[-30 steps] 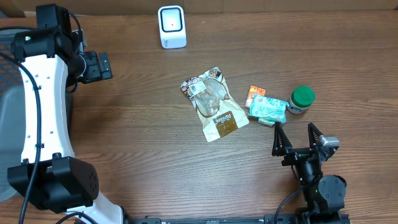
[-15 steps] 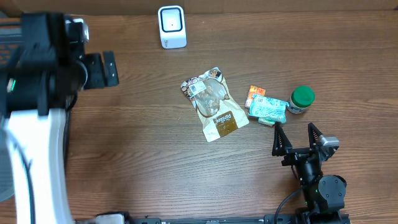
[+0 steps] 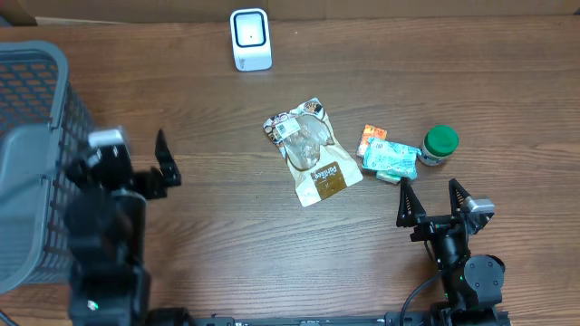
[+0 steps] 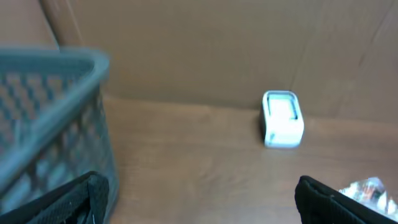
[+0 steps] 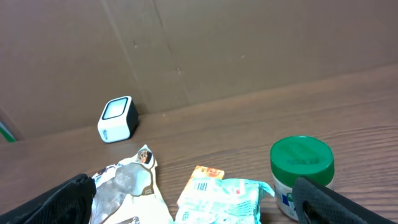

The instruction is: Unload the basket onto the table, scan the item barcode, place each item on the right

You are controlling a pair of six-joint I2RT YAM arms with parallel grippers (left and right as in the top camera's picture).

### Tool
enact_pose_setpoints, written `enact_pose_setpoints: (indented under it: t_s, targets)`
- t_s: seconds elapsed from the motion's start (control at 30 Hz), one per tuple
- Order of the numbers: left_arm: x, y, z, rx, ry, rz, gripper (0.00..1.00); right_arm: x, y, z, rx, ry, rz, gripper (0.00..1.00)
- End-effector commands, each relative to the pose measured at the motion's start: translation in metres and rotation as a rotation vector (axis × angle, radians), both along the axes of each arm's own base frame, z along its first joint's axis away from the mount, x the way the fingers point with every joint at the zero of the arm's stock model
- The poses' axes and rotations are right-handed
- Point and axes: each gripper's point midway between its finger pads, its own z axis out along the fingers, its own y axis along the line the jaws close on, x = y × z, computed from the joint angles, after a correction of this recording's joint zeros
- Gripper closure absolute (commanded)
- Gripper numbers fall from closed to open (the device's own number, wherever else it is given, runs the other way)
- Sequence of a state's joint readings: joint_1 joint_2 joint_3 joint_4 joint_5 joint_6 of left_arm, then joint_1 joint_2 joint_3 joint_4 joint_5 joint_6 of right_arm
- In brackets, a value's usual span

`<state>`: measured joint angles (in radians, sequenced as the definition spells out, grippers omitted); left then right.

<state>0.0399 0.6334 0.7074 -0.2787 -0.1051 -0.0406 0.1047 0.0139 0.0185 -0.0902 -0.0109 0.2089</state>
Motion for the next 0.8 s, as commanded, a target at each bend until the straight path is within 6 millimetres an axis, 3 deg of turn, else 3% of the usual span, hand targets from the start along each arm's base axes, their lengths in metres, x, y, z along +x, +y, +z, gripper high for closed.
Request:
enact_pose_setpoints:
  t_s: [0.0,0.1,0.43,0.6,0.77]
  targets:
    - [-0.019,0.004,-0.04,0.034,-0.058,0.025,0.0,0.0,-0.001,-0.001,0.0,-0.007,-0.005,0.0]
    - [-0.027,0.003,-0.066,0.033,-0.088,0.018,0.01,0.0,-0.001,-0.001,0.0,-0.007,-0.005,0.0]
    - [-0.04,0.001,-0.12,0.172,-0.12,-0.002,0.0,0.0,-0.001,-0.001,0.0,-0.007,-0.005,0.0]
    - [-0.042,0.0,-0.139,0.175,-0.113,-0.012,0.0,0.0,-0.001,-0.001,0.0,-0.007,-0.005,0.0]
    - [-0.041,-0.003,-0.139,0.177,-0.114,-0.029,0.0,0.0,-0.001,-0.001,0.0,-0.007,-0.005,0.0]
